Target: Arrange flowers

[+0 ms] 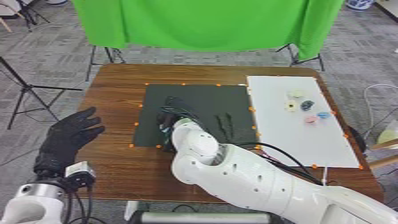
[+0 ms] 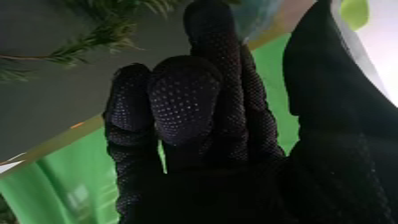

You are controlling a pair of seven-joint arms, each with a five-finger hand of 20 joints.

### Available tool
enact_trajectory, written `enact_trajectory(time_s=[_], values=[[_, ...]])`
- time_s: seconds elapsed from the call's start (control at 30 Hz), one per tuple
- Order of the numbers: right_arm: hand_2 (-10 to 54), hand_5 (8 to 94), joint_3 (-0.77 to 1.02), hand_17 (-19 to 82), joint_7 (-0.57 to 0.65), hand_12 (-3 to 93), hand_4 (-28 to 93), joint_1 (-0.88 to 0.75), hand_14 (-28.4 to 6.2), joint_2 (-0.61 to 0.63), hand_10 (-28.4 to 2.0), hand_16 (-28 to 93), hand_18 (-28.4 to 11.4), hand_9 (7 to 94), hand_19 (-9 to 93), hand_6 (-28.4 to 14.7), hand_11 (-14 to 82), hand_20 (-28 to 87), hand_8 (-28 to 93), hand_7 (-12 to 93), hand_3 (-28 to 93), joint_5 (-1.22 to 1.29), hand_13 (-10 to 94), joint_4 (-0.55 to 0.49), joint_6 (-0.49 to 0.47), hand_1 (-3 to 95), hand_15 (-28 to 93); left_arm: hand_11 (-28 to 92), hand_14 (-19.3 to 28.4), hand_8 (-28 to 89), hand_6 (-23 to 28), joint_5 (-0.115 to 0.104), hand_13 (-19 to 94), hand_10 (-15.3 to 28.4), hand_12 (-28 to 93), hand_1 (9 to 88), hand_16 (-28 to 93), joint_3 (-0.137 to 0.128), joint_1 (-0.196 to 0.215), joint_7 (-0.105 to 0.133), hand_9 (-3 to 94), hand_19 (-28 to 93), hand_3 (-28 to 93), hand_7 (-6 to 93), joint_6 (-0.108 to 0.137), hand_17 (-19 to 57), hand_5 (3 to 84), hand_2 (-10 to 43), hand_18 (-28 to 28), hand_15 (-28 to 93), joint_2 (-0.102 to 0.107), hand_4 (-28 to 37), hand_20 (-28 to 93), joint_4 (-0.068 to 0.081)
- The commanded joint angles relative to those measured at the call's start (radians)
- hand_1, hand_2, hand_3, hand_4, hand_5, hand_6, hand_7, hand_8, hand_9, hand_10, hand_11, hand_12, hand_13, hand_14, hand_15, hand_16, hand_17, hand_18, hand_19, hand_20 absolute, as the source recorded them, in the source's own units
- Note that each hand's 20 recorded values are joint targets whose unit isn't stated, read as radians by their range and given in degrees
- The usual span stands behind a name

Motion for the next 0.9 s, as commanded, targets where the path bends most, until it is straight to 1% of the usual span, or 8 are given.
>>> enact_trajectory(time_s=[0.03, 0.3, 0.37, 0.43, 0.47, 0.57, 0.63, 0.9], values=[[-9.5, 64.3, -0.005, 39, -0.021, 16.7, -28, 0.013, -5.3, -0.007, -11.5, 17, -21.2, 83.7, 93, -2.0, 30.1, 16, -14, 22, 81, 0.000, 79, -0.018, 0.018, 36.8, 73, 28, 26.6, -11, 10.9, 0.006, 27, 19.7, 8, 25.0, -12, -0.002, -0.071, -0.035, 35.5, 62, 83, 16.3, -0.018, -9.2, 40.1, 6.6, 22.7, 55, -0.014, -20.6, 0, 0.027], [-9.5, 64.9, -0.014, 39, -0.022, 16.7, -28, 0.025, -5.6, 0.001, -11.7, 17, -21.3, 83.7, 93, -2.2, 29.8, 16, -14, 22, 81, -0.013, 78, -0.022, 0.003, 36.3, 73, 28, 26.6, -11, 11.0, 0.000, 27, 19.7, 8, 25.0, -12, -0.007, -0.049, -0.009, 35.5, 62, 83, 16.2, -0.001, -9.2, 40.1, 6.7, 22.7, 55, -0.016, -20.5, 0, 0.019], [-9.5, 65.0, -0.027, 39, -0.032, 16.7, -28, 0.045, -5.6, 0.006, -11.7, 17, -21.3, 83.7, 93, -2.2, 29.8, 16, -14, 22, 81, -0.010, 78, -0.019, 0.008, 36.3, 73, 28, 26.6, -11, 10.9, -0.007, 27, 19.7, 8, 25.0, -12, -0.009, -0.034, 0.013, 35.5, 62, 83, 16.2, 0.009, -9.2, 40.1, 6.7, 22.7, 55, -0.017, -20.5, 0, 0.018], [-9.5, 65.1, -0.074, 39, -0.041, 16.8, -28, 0.099, -5.8, 0.023, -11.7, 17, -21.3, 83.7, 93, -2.1, 29.8, 16, -14, 22, 81, 0.010, 78, -0.023, 0.037, 36.2, 73, 28, 26.6, -11, 10.9, -0.019, 27, 19.7, 8, 24.9, -12, -0.008, -0.011, 0.062, 35.5, 62, 83, 16.2, 0.035, -9.2, 40.1, 6.6, 22.7, 55, -0.016, -20.5, 0, 0.014], [-9.5, 65.1, -0.106, 38, -0.048, 16.8, -28, 0.145, -5.8, 0.034, -11.8, 17, -21.4, 83.6, 93, -2.1, 29.8, 15, -14, 22, 81, 0.016, 78, -0.024, 0.052, 36.1, 73, 28, 26.6, -11, 10.9, -0.038, 27, 19.7, 8, 24.9, -12, 0.001, -0.005, 0.111, 35.5, 62, 83, 16.2, 0.054, -9.2, 40.1, 6.6, 22.7, 55, -0.009, -20.4, 0, 0.018], [-9.5, 65.0, -0.137, 38, -0.082, 16.9, -28, 0.190, -6.4, 0.048, -12.1, 17, -21.5, 83.0, 93, -2.1, 29.9, 15, -14, 22, 82, 0.028, 77, -0.026, 0.058, 35.3, 73, 28, 26.5, -11, 11.0, -0.061, 27, 19.7, 8, 25.0, -12, -0.007, 0.059, 0.177, 35.5, 62, 83, 16.2, 0.100, -9.2, 40.2, 6.6, 22.7, 55, -0.015, -20.5, 0, 0.000], [-9.5, 64.8, -0.100, 37, -0.099, 17.1, -28, 0.168, -6.7, 0.061, -12.5, 17, -21.5, 81.9, 93, -2.3, 30.5, 14, -14, 22, 84, 0.026, 76, -0.038, 0.025, 34.7, 73, 28, 26.6, -11, 11.0, -0.056, 27, 19.8, 8, 25.0, -12, -0.020, 0.067, 0.165, 35.5, 62, 83, 16.2, 0.097, -9.2, 40.2, 6.6, 22.7, 55, -0.025, -20.5, 0, -0.005], [-0.6, 62.1, -0.041, 31, -0.174, 16.6, -27, 0.146, -10.1, 0.124, -15.9, 15, -22.6, 73.8, 93, -3.8, 31.9, 11, -14, 21, 87, -0.007, 70, -0.123, -0.053, 24.2, 76, 28, 26.6, -11, 11.0, -0.075, 27, 19.7, 8, 24.9, -12, -0.023, 0.138, 0.217, 35.5, 62, 83, 16.1, 0.139, -9.2, 40.2, 6.5, 22.7, 54, -0.039, -20.5, 0, -0.029]])
